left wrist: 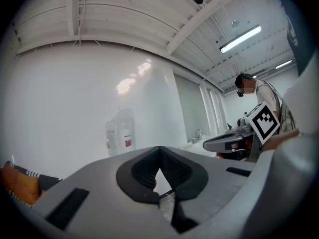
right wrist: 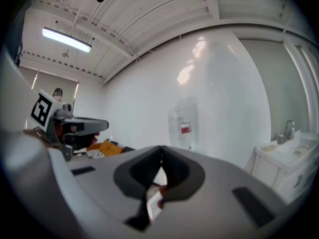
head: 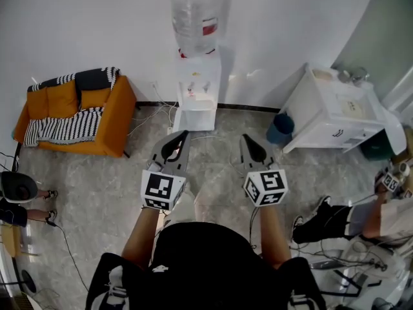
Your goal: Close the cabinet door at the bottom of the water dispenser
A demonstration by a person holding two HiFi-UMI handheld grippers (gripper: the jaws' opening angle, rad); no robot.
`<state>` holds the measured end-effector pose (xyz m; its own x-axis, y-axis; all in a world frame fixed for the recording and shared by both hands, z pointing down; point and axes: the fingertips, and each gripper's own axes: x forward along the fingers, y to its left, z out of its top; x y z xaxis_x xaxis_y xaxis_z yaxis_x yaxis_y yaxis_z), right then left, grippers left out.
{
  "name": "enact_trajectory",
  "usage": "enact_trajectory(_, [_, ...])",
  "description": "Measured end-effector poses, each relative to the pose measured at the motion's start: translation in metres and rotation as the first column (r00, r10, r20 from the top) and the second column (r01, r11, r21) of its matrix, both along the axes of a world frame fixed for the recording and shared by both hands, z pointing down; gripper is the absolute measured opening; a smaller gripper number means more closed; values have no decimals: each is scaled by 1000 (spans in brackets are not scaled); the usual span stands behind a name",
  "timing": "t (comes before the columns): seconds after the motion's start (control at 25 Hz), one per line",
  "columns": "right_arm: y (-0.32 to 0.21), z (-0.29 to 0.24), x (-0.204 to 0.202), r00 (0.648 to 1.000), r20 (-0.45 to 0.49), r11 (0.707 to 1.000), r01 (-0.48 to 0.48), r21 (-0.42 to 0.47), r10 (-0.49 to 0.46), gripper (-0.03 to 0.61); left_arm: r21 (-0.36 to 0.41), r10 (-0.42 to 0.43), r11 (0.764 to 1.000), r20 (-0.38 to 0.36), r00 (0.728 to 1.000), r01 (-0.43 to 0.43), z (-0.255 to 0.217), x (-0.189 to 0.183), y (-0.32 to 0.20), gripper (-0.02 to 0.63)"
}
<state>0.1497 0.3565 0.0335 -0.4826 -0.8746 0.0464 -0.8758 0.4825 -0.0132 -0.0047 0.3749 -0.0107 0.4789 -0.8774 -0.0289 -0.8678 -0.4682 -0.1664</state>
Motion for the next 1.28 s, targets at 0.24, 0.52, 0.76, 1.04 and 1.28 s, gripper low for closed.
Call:
enact_trajectory(0.24, [-72,1,-19,1000,-17,1000,13,-13,-13,34,-9,-5,1000,-3,1000,5,4,-17,-72,8])
enact_trajectory(0.52, [-166,-2,-38,999,-17,999,30,-45,-31,34,-32,3,999,-10,1000,-3,-4,-28,-165,8])
enact_trajectory(0.76, [-229,-8,-60,1000,-16,997,15,-71,-16,34,-71,21,997,-24,999,-23,-3,-49,-229,8])
enact_trajectory(1.04, [-303,-6,-87,1000,-13,995,-19,-97,17,34,-87,59,994,-22,998,-61,-3,-75,-305,8])
enact_trajectory(1.28, [-348,2,-114,999,-20,993,-39,-113,37,34,-97,74,992,-22,997,-76,3,-99,-357,8])
